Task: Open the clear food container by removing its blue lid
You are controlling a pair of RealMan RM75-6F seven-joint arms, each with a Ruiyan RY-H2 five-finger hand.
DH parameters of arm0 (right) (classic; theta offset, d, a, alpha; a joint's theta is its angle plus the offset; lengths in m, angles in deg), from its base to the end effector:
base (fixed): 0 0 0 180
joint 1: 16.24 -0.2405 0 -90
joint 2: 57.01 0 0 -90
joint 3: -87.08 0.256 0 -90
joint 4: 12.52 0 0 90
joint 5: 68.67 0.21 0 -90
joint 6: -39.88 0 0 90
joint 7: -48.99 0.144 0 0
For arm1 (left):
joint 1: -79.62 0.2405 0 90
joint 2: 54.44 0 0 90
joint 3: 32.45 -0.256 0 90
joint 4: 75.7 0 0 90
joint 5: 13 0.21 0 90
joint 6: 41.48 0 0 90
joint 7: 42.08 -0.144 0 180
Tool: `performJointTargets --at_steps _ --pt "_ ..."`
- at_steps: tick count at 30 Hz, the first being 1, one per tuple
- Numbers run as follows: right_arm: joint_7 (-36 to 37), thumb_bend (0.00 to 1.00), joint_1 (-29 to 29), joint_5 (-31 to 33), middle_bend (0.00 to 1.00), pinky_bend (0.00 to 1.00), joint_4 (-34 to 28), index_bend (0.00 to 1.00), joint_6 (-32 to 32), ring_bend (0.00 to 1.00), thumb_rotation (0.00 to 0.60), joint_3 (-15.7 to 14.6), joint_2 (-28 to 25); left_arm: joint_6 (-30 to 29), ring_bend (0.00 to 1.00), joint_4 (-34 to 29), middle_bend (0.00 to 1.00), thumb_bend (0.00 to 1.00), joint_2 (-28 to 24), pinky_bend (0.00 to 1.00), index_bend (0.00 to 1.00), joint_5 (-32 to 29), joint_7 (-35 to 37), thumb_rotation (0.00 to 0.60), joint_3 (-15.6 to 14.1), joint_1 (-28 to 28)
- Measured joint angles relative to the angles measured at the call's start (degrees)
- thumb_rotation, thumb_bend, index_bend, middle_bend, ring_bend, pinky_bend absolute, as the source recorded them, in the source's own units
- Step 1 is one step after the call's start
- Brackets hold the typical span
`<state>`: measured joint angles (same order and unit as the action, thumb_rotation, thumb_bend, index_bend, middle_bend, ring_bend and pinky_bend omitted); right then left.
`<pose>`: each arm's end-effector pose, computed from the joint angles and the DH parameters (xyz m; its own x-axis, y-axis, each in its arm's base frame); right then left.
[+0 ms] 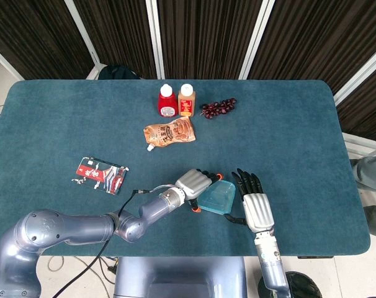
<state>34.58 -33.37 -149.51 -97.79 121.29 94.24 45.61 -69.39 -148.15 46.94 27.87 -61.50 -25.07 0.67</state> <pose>-0.1844 -0.2326 -0.0290 0.1009 -0.0362 0.9942 -0.9857 -0.1395 0.0949 0.0165 0.3491 -0.1318 0.6335 0.5131 0.5792 0.7117 -0.6801 -0.1761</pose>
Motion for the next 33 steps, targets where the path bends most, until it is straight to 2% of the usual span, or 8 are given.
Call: performJointTargets --at_steps 6,14,33 --pt "0.8 0.19 0.2 -0.6 0.00 0.00 0.9 0.00 0.1 0.00 0.600 -0.3 0.3 -0.1 0.13 -0.1 0.17 0.05 0.1 0.30 0.05 -0.2 0.6 0.600 -0.2 -0.6" --pt "2.0 0.19 0.4 -1.5 0.00 0.00 2.0 0.00 0.4 0.00 0.600 -0.5 0.9 0.1 0.04 -0.6 0.04 0.00 -0.5 0.23 0.00 0.0 2.2 0.600 0.0 -1.0" --pt "3.6 0.19 0.6 -1.5 0.00 0.00 2.7 0.00 1.1 0.00 0.600 0.8 3.6 0.8 0.04 -0.6 0.02 0.00 -1.0 0.23 0.00 -0.1 4.1 0.600 -1.3 -1.9"
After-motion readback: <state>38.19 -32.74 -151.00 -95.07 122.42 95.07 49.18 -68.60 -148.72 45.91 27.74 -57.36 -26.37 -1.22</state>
